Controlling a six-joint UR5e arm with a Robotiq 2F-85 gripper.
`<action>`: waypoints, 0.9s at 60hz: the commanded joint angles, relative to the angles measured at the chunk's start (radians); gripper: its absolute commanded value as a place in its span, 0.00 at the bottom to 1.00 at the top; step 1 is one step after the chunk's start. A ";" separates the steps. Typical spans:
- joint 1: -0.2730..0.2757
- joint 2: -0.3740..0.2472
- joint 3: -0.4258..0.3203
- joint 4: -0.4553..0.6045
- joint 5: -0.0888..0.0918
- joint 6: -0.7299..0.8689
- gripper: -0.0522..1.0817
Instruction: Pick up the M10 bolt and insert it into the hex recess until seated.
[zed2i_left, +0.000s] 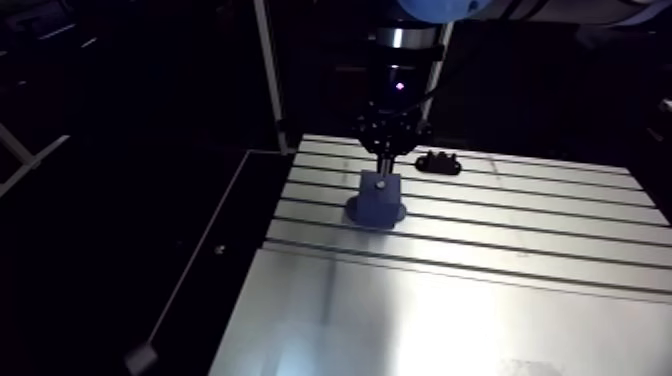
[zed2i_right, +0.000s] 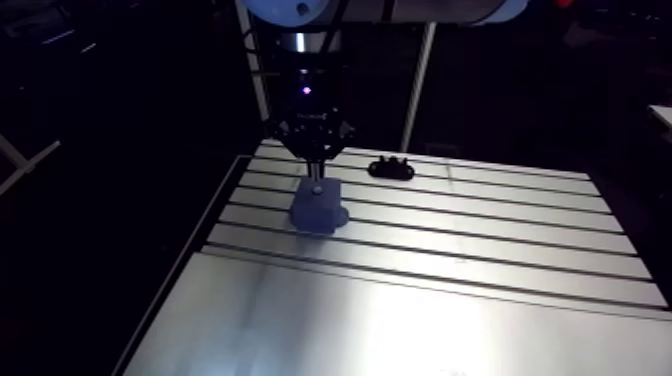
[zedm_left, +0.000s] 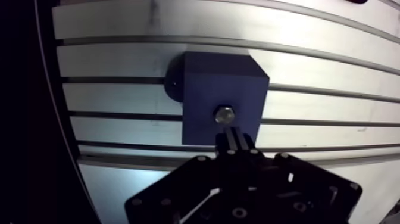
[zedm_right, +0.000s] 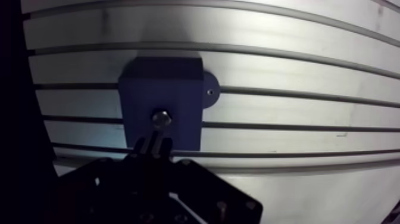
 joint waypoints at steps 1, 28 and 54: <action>0.001 0.010 0.008 -0.009 0.002 -0.001 1.00; 0.006 0.016 0.025 -0.019 0.002 -0.004 1.00; 0.008 0.019 0.030 -0.020 0.002 -0.007 1.00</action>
